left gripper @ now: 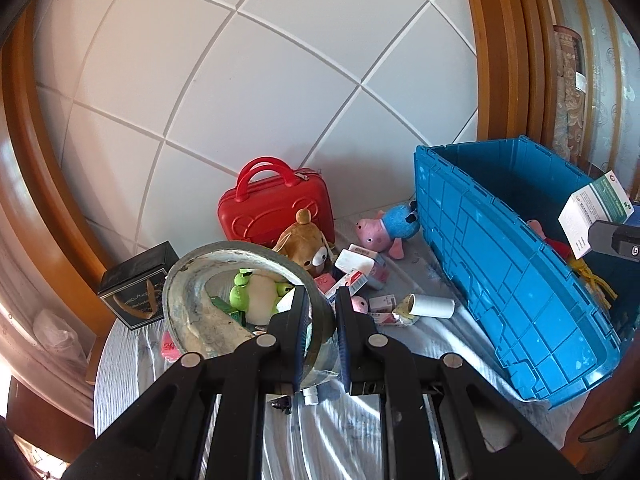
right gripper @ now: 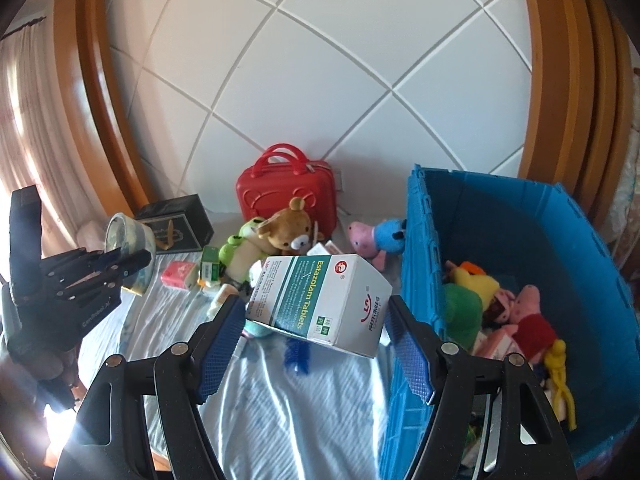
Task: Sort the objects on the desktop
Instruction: 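Lift the tape roll and tablet box and carry both over the blue crate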
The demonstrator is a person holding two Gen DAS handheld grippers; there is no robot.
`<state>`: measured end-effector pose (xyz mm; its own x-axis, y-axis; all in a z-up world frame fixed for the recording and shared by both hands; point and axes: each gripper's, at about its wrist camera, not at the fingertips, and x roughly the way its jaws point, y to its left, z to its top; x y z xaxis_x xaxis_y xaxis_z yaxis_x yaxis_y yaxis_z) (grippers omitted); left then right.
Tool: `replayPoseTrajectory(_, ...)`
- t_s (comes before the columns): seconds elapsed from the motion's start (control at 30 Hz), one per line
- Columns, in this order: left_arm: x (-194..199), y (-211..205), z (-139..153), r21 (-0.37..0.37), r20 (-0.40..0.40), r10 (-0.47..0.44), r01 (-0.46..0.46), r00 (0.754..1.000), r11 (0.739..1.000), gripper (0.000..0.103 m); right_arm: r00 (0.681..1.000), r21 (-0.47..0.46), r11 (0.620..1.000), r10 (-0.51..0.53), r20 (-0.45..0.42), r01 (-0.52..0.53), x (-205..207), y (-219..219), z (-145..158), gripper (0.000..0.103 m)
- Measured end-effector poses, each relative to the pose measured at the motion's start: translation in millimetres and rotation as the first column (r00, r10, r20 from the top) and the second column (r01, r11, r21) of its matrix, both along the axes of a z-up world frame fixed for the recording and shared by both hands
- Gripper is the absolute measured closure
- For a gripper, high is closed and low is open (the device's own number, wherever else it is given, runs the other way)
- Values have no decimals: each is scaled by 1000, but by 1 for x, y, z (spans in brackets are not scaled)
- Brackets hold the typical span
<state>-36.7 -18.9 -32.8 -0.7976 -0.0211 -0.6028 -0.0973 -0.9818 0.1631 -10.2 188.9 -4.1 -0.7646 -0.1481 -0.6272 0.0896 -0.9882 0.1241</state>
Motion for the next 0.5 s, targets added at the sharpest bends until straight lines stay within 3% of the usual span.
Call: replayPoseTrajectory(0.5, -35, 95, 19, -22, -27, -133, 133, 991, 991, 90, 989, -21, 989, -145, -12, 145, 11, 101, 8, 31)
